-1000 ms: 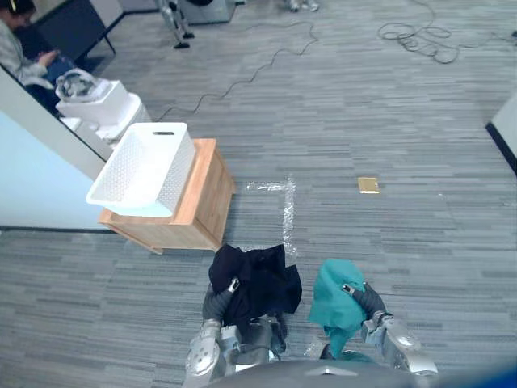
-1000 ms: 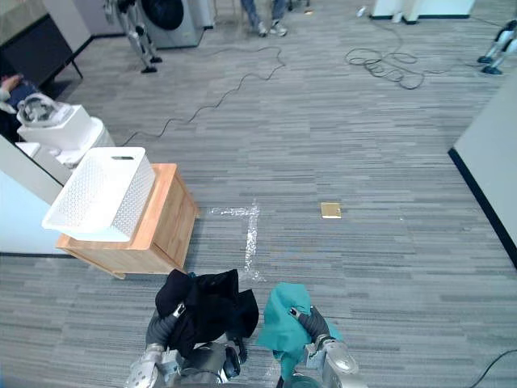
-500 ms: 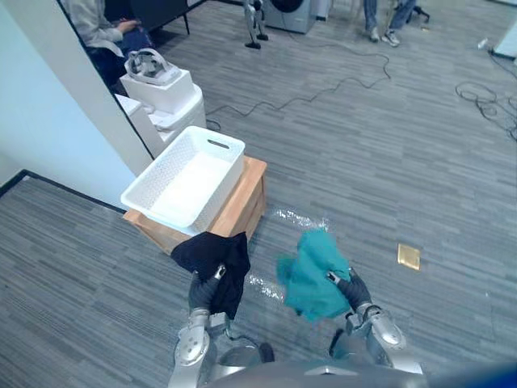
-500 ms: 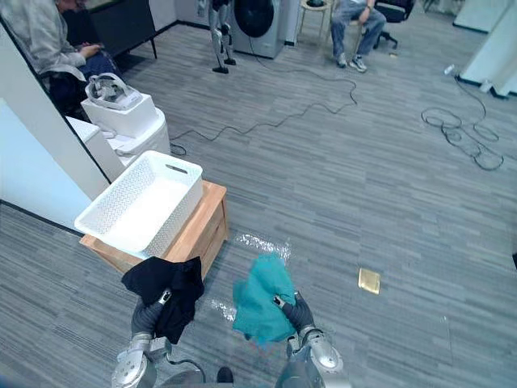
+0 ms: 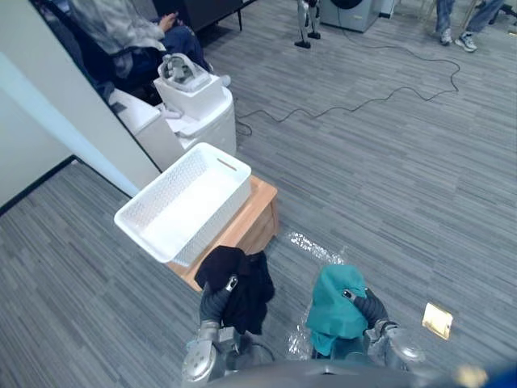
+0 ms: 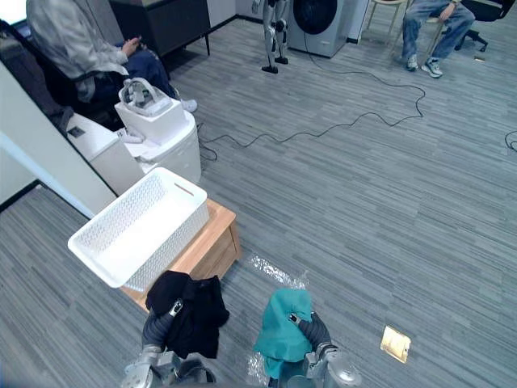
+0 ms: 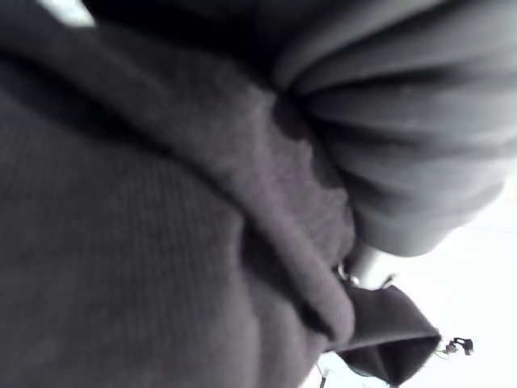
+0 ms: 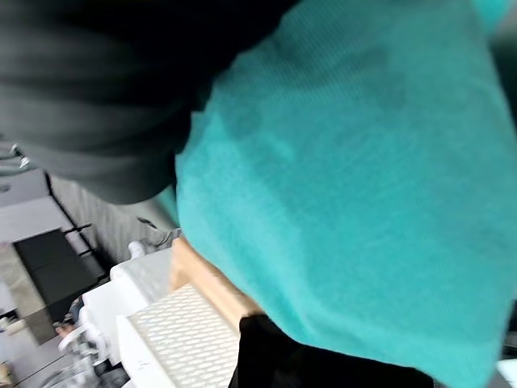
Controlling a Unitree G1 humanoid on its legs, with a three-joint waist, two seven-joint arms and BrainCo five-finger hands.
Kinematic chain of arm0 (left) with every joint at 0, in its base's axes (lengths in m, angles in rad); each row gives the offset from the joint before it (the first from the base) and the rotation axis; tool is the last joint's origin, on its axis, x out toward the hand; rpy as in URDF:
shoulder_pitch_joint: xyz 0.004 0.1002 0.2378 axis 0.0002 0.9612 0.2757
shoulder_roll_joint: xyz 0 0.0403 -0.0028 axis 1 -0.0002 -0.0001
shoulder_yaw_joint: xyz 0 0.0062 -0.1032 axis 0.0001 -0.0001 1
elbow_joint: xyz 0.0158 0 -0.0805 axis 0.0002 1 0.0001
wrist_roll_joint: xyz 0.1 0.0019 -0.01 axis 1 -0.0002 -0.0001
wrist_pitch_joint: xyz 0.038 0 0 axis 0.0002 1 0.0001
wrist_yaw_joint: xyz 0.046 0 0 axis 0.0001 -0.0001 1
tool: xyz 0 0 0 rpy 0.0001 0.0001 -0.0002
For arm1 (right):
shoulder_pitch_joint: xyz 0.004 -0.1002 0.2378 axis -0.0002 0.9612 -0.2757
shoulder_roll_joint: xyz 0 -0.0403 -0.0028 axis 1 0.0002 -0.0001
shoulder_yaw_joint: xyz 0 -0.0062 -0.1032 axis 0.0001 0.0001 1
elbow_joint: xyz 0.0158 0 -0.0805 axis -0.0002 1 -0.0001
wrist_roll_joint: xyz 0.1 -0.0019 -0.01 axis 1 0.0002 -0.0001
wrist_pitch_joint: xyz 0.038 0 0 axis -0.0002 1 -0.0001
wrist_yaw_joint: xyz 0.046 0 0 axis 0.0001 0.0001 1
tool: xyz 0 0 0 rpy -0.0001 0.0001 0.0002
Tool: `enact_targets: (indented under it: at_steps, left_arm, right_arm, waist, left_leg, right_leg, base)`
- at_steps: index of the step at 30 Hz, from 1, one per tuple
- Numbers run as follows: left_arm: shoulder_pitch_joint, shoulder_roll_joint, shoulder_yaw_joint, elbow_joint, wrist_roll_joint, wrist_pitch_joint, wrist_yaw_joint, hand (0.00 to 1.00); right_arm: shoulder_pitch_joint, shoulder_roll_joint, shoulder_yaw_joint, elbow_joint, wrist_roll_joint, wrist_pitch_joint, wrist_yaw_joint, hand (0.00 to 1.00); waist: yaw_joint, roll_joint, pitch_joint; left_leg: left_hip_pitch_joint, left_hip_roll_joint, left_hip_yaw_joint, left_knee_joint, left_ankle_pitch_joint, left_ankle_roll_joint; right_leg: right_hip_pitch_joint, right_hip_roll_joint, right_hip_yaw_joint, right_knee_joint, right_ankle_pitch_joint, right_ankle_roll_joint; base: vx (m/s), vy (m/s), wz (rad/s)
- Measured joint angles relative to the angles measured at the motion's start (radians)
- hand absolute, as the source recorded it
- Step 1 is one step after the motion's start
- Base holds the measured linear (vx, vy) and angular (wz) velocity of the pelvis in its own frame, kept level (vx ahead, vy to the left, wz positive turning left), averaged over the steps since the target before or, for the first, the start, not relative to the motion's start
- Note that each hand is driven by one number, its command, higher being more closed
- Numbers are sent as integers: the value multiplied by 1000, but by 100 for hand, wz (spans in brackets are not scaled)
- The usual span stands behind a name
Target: Tidy the bed and pick cloth on bed and put in laundry
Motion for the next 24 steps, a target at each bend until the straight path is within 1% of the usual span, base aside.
enact_targets:
  at_steps: [1, 2, 3, 4, 5, 6, 7, 8, 9, 10, 11, 12, 13, 14, 15, 16, 17, 19, 20, 21, 22, 23, 24]
  left_arm:
    - [8, 0, 1, -18, -17, 0, -6, 100]
    - [24, 1, 3, -73, -37, -4, -21, 100]
    - [27, 1, 3, -91, -38, -6, -23, 100]
    - [27, 0, 0, -118, -44, -12, -25, 100]
    - [24, 0, -2, -132, -49, -13, -24, 100]
    - [8, 0, -7, -149, -52, -20, -23, 100]
    - [-7, 2, -6, -160, -54, -22, -22, 100]
    - [-35, 14, -3, -172, -72, -22, -16, 100]
    - [-56, 18, 2, -193, -74, -22, -15, 100]
    - [-63, 18, 3, -199, -74, -21, -14, 100]
    - [-65, 15, 4, -204, -80, -20, -14, 100]
    - [-63, 14, 1, -204, -90, -17, -14, 100]
    - [-49, 10, 0, -211, -103, -2, -13, 100]
    - [-46, 16, 0, -217, -104, 0, -11, 100]
    - [-51, 43, 2, -239, -114, 1, -1, 100]
    - [-57, 65, 5, -262, -134, 1, 11, 100]
    - [-64, 72, 8, -263, -145, 1, 16, 100]
    - [-69, 69, 33, -263, -209, 5, 28, 100]
    - [-68, 68, 38, -263, -219, 6, 28, 100]
    - [-66, 66, 44, -259, -234, 6, 27, 100]
    - [-62, 67, 45, -256, -240, 6, 27, 100]
    - [-53, 68, 45, -247, -260, 6, 21, 100]
    - [-42, 86, 43, -243, -268, 6, 8, 100]
  right_arm:
    - [4, -3, 3, -5, 0, 0, 7, 100]
    - [11, -5, 8, -9, 0, 0, 14, 100]
    - [12, -6, 11, -10, 0, 0, 15, 100]
    - [15, -11, 13, -12, 0, 0, 17, 100]
    - [17, -14, 13, -19, 2, 0, 17, 100]
    - [30, -27, 12, -51, 2, 0, 16, 100]
    - [31, -31, 14, -62, 3, 0, 16, 100]
    - [27, -28, 14, -65, 4, 0, 14, 100]
    - [21, -30, 27, -89, 3, -4, 16, 100]
    - [20, -28, 34, -95, 3, -5, 18, 100]
    - [20, -21, 43, -97, -2, -5, 25, 100]
    - [20, -19, 43, -97, -9, -5, 31, 100]
    - [20, -14, 49, -98, -32, -6, 49, 100]
    - [20, -2, 51, -97, -46, -7, 54, 100]
    - [23, 32, 60, -102, -78, -14, 61, 100]
    - [23, 50, 82, -118, -101, -18, 78, 100]
    - [22, 52, 93, -124, -111, -22, 88, 100]
    - [9, 49, 125, -124, -131, -30, 98, 100]
    - [7, 48, 132, -124, -134, -31, 98, 100]
    - [6, 45, 154, -125, -138, -37, 98, 100]
    - [5, 44, 165, -124, -142, -38, 98, 100]
    - [6, 42, 190, -123, -149, -41, 99, 100]
    - [12, 49, 222, -120, -152, -51, 101, 100]
  waist:
    - [1, -1, 1]
    - [3, -4, 4]
    - [3, -6, 6]
    - [2, -7, 7]
    - [-1, -6, 7]
    - [1, 5, 10]
    - [8, 6, 14]
    - [24, -12, 19]
    - [26, -41, 33]
    - [30, -53, 36]
    - [38, -70, 34]
    - [40, -73, 35]
    - [39, -72, 35]
    - [31, -73, 34]
    - [9, -79, 33]
    - [11, -91, 32]
    - [15, -95, 32]
    - [24, -96, 31]
    - [24, -96, 29]
    - [26, -93, 27]
    - [29, -94, 26]
    - [28, -111, 16]
    - [17, -153, -7]
  left_leg:
    - [-15, -9, 17, -39, -6, -3]
    - [-39, -34, 60, -214, -19, -4]
    - [-36, -49, 86, -302, -20, -4]
    - [-25, -81, 154, -492, -4, 2]
    - [-19, -97, 188, -589, 20, 8]
    - [-11, -127, 225, -761, 90, 21]
    - [-3, -142, 232, -831, 190, 53]
    - [19, -184, 248, -859, 188, 114]
    - [13, -207, 255, -833, 153, 165]
    - [8, -213, 258, -810, 130, 188]
    - [15, -233, 262, -783, 87, 202]
    - [31, -244, 262, -783, 71, 205]
    - [97, -281, 245, -820, 51, 213]
    - [120, -292, 228, -847, 55, 219]
    - [151, -295, 200, -880, 71, 224]
    - [168, -295, 168, -898, 78, 224]
    - [176, -294, 152, -901, 78, 224]
    - [218, -286, 79, -905, 76, 222]
    - [222, -282, 58, -902, 73, 216]
    - [220, -275, 18, -884, 60, 193]
    - [218, -272, 1, -872, 54, 182]
    - [199, -276, -47, -850, 38, 155]
    - [172, -306, -96, -837, 18, 125]
  right_leg:
    - [14, -1, 1, -16, 0, 1]
    - [42, -9, 4, -49, 1, -1]
    - [54, -16, 3, -58, 0, 1]
    - [76, -29, -6, -81, 4, 14]
    - [85, -34, -15, -90, 8, 29]
    - [100, -36, -26, -102, 2, 57]
    - [105, -41, -30, -98, -14, 77]
    - [107, -75, -29, -86, -34, 105]
    - [110, -104, -37, -75, -50, 131]
    - [113, -116, -38, -68, -55, 139]
    - [108, -148, -40, -17, -69, 159]
    - [95, -167, -40, 40, -79, 162]
    - [28, -224, -40, 272, -87, 150]
    - [-3, -236, -39, 347, -100, 145]
    - [-38, -231, -36, 430, -120, 139]
    - [-65, -218, -41, 445, -138, 140]
    - [-75, -213, -41, 441, -146, 132]
    - [-88, -186, -31, 395, -163, 106]
    - [-88, -177, -23, 376, -164, 105]
    - [-93, -159, -1, 320, -161, 102]
    - [-94, -150, 20, 282, -157, 97]
    - [-86, -133, 65, 187, -118, 76]
    - [-80, -141, 113, 130, -78, 123]
  base:
    - [286, 14, -16]
    - [246, 54, -10]
    - [341, 113, -3]
    - [298, 126, 8]
    - [412, 185, 24]
    - [433, 223, 25]
    - [520, 279, 28]
    - [480, 276, 21]
    - [375, 211, 17]
    - [356, 188, 12]
    - [294, 150, 3]
    - [464, 254, 2]
    - [382, 224, 12]
    - [444, 221, 58]
    - [339, 79, 93]
    - [327, 22, 97]
    - [294, -61, 86]
    - [250, -134, 95]
    - [221, -227, 102]
    - [152, -213, 77]
    - [134, -233, 98]
    - [47, -235, 123]
    - [69, -303, 131]
